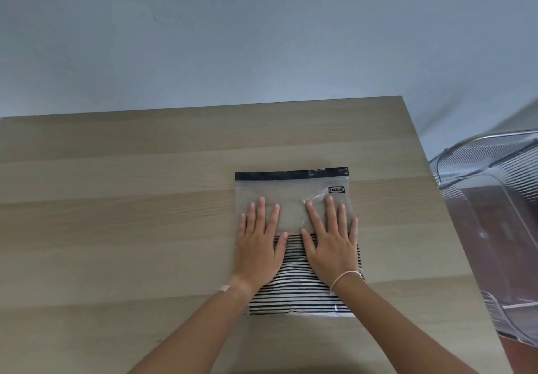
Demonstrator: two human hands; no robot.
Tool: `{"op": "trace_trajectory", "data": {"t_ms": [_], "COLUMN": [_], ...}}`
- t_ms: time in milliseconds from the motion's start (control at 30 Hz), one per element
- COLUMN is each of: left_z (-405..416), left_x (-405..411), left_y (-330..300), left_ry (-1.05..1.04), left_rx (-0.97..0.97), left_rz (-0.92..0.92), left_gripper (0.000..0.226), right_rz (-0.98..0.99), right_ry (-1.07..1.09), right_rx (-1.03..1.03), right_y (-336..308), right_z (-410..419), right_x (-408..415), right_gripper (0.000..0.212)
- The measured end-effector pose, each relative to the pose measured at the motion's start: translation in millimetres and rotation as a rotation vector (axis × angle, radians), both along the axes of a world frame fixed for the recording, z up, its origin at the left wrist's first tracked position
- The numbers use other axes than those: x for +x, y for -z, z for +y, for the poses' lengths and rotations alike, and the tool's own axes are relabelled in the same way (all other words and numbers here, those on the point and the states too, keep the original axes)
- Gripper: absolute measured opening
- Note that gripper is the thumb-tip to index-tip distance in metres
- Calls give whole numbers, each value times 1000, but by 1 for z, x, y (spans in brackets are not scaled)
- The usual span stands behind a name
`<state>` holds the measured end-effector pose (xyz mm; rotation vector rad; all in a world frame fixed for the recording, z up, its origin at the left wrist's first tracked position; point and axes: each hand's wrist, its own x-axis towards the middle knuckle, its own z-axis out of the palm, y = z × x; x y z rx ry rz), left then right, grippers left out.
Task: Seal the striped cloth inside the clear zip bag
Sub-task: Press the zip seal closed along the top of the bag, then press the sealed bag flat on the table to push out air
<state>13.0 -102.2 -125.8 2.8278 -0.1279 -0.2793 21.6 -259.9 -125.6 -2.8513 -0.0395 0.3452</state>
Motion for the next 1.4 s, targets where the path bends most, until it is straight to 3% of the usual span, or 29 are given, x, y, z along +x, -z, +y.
{"op": "trace_trajectory", "data": {"t_ms": [600, 700, 800, 900, 1100, 1267, 1400], "left_z": [-2, 4, 13, 23, 25, 23, 4], "left_x": [6, 5, 1, -2, -10, -10, 4], "left_y": [1, -9, -21, -27, -34, -51, -72], "left_ry": [8, -27, -215, -352, -498, -484, -420], "left_rx": [34, -91, -209, -278, -555, -702, -790], "left_rz": [-22, -43, -130, -141, 69, 110, 116], "left_gripper": [61, 58, 53, 46, 45, 34, 32], "right_rz": [-29, -13, -71, -99, 38, 64, -52], "right_ry": [-1, 2, 135, 278, 405, 534, 563], "right_rx": [-4, 99, 221, 216, 438, 690, 744], "right_y": [5, -4, -20, -30, -32, -33, -50], "right_z": [1, -5, -17, -34, -44, -52, -77], "right_x": [5, 5, -4, -24, -54, -50, -37], "right_gripper": [58, 62, 63, 61, 56, 47, 44]}}
